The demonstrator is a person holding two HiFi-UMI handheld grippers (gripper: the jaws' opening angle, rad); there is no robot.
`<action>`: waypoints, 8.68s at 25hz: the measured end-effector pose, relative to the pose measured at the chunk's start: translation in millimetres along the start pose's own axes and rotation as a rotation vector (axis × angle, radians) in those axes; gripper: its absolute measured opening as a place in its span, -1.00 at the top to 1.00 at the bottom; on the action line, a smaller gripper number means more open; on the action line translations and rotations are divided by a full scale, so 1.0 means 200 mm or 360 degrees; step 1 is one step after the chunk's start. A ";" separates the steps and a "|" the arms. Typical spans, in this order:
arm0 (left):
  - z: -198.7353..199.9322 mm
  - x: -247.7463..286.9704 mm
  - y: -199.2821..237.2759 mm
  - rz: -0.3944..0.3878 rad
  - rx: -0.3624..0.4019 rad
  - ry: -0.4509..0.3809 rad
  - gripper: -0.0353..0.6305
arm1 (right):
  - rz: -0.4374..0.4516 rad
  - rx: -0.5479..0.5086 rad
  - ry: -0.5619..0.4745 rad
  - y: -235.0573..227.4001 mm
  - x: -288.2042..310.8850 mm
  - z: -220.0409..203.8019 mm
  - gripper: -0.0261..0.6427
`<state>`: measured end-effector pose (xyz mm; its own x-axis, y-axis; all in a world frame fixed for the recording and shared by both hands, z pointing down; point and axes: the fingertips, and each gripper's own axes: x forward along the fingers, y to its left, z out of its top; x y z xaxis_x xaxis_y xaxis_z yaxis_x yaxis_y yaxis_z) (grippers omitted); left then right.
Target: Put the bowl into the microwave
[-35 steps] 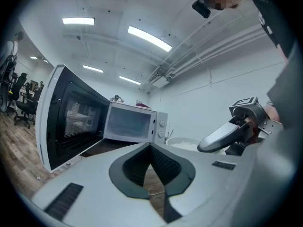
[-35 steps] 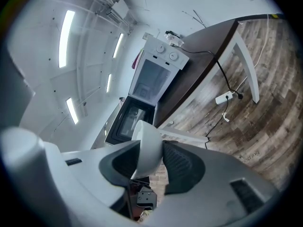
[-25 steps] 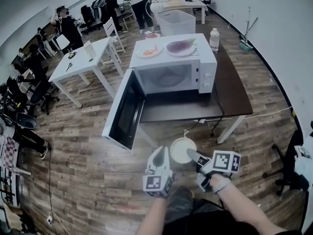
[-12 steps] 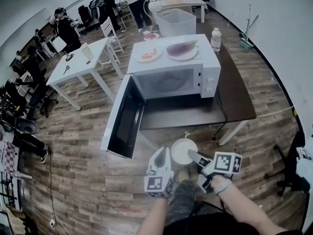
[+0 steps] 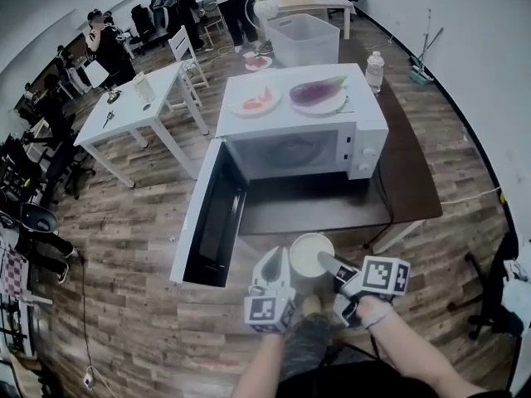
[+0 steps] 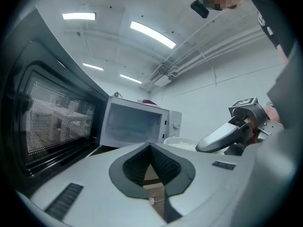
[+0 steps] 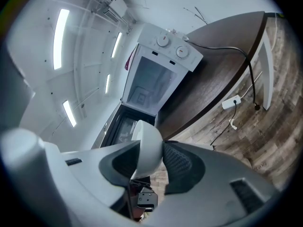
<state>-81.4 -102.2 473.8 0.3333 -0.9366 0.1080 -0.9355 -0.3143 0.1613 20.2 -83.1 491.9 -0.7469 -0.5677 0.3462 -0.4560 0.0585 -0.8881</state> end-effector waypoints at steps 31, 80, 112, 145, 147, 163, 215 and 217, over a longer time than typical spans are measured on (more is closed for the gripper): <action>0.00 0.50 0.25 -0.0106 -0.0053 0.0029 0.87 | -0.0054 0.0050 -0.0245 -0.07 0.50 0.48 0.49; -0.04 0.97 0.33 -0.0148 -0.0019 0.0017 0.88 | -0.0112 0.0240 -0.0555 -0.16 0.94 0.91 0.49; -0.06 1.02 0.31 -0.0270 0.0058 0.0052 0.87 | -0.0132 0.0143 -0.0538 -0.13 1.00 0.98 0.36; -0.06 1.06 0.32 -0.0250 0.0002 0.0062 0.87 | -0.0126 -0.0533 -0.0440 -0.08 0.86 0.97 0.28; -0.05 1.06 0.32 -0.0248 0.0002 0.0060 0.87 | -0.0113 -0.0570 -0.0417 -0.08 0.85 0.95 0.28; -0.04 1.08 0.35 -0.0228 -0.0001 0.0061 0.87 | -0.0096 -0.0835 -0.0281 -0.10 0.91 0.86 0.58; -0.05 1.16 0.38 -0.0241 -0.0049 0.0097 0.87 | -0.0165 -0.0763 -0.0301 -0.16 1.02 0.92 0.81; -0.05 1.15 0.38 -0.0244 -0.0047 0.0092 0.89 | -0.0162 -0.0778 -0.0308 -0.15 1.01 0.91 0.91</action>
<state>-74.1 -340.6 519.8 0.4790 -0.8672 0.1359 -0.8695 -0.4476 0.2087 -29.7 -349.4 533.3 -0.6056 -0.7286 0.3200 -0.7280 0.3450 -0.5924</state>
